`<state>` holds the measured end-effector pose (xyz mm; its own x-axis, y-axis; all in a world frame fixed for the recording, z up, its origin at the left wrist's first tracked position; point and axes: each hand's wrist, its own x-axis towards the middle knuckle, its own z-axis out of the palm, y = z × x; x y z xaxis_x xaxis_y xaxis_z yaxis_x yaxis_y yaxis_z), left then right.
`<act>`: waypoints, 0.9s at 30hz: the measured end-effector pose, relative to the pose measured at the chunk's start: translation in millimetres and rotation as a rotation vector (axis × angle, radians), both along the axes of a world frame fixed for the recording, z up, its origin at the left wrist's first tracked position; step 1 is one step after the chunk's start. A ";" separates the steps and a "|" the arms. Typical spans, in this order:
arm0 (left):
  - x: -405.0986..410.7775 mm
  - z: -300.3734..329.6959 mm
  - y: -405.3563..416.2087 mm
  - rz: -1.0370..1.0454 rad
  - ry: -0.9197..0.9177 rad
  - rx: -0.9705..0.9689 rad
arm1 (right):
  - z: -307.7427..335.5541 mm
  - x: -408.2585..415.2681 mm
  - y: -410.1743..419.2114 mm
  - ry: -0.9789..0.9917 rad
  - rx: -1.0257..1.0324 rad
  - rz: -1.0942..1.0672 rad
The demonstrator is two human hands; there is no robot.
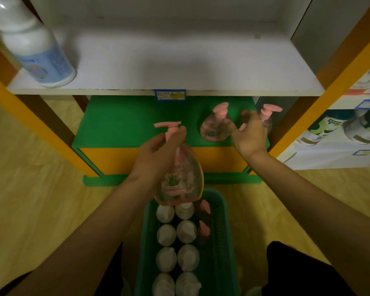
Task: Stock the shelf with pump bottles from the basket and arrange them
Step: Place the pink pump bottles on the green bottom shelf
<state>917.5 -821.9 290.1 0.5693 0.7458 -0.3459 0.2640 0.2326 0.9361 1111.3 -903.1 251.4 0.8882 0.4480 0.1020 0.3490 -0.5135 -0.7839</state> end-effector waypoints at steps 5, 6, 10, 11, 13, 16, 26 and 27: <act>-0.2 7.5 -9.4 -0.066 -0.052 0.018 | 40.2 -62.6 -37.3 0.326 0.175 0.357; 0.7 8.8 -12.4 -0.083 -0.055 0.024 | 44.5 -75.6 -40.9 0.488 0.150 0.461; -0.8 10.0 -22.2 -0.136 -0.140 0.017 | 45.5 -110.7 -41.9 0.501 0.087 0.640; -2.1 9.9 -22.5 -0.132 -0.148 0.010 | 45.5 -113.9 -41.0 0.501 0.118 0.621; -4.6 9.6 -21.0 -0.133 -0.119 0.007 | 44.1 -115.6 -41.7 0.525 0.163 0.611; -8.8 10.4 -16.2 -0.196 -0.056 0.035 | 39.6 -114.4 -43.5 0.522 0.176 0.596; -22.7 0.7 10.6 0.008 0.169 -0.044 | 13.6 -87.0 -29.3 0.454 0.145 0.442; -23.7 -0.5 12.7 0.017 0.169 -0.053 | 11.1 -84.8 -24.6 0.445 0.143 0.436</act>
<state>893.9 -809.2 289.6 0.4870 0.7331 -0.4747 0.4123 0.2862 0.8650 1026.4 -927.7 262.6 0.5988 0.7869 -0.1492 0.1276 -0.2776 -0.9522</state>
